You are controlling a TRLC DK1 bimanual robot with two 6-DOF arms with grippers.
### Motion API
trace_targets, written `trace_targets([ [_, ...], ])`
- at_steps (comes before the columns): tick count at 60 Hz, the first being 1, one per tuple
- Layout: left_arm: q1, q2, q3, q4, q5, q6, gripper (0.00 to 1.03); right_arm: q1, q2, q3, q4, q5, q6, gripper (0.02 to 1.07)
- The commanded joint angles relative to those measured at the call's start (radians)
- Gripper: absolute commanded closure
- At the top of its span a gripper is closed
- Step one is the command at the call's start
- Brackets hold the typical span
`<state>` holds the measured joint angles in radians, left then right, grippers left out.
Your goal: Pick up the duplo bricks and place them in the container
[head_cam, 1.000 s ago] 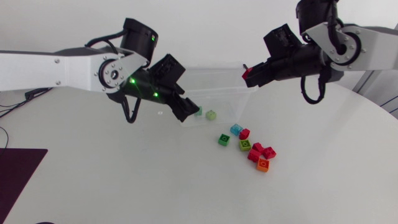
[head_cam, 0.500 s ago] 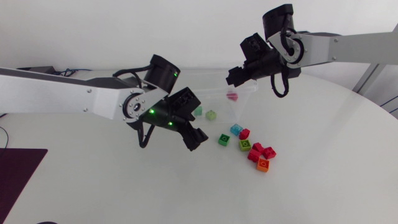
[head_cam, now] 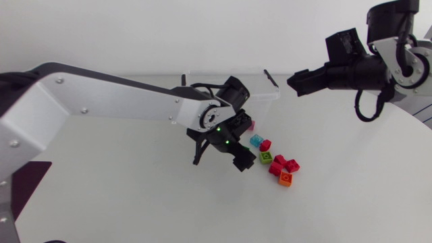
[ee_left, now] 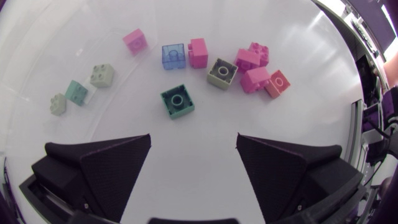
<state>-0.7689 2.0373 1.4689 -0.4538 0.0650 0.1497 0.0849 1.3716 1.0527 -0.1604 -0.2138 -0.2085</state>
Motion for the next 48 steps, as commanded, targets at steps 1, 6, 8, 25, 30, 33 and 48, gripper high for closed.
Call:
trace_targets([
  [1, -0.009, 0.081, 0.107, -0.066, -0.01, -0.073, 0.08, -0.031, -0.062, -0.065, -0.004, -0.022, 0.014, 0.07],
  [6, -0.009, 0.124, 0.165, -0.105, -0.011, -0.111, 0.08, -0.059, -0.118, -0.105, -0.016, -0.044, 0.011, 0.07],
  [8, -0.01, 0.139, 0.186, -0.123, -0.017, -0.121, 0.08, -0.068, -0.138, -0.12, -0.021, -0.048, 0.011, 0.07],
  [25, -0.033, 0.221, 0.263, -0.141, -0.08, -0.179, 0.09, -0.14, -0.278, -0.255, -0.059, -0.105, -0.015, 0.07],
  [30, -0.04, 0.238, 0.291, -0.152, -0.082, -0.196, 0.09, -0.163, -0.305, -0.29, -0.062, -0.124, -0.025, 0.07],
  [33, -0.041, 0.262, 0.335, -0.186, -0.083, -0.208, 0.09, -0.188, -0.332, -0.318, -0.07, -0.142, -0.037, 0.07],
  [48, -0.027, 0.345, 0.464, -0.275, -0.111, -0.26, 0.12, -0.266, -0.421, -0.393, -0.102, -0.2, -0.075, 0.07],
])
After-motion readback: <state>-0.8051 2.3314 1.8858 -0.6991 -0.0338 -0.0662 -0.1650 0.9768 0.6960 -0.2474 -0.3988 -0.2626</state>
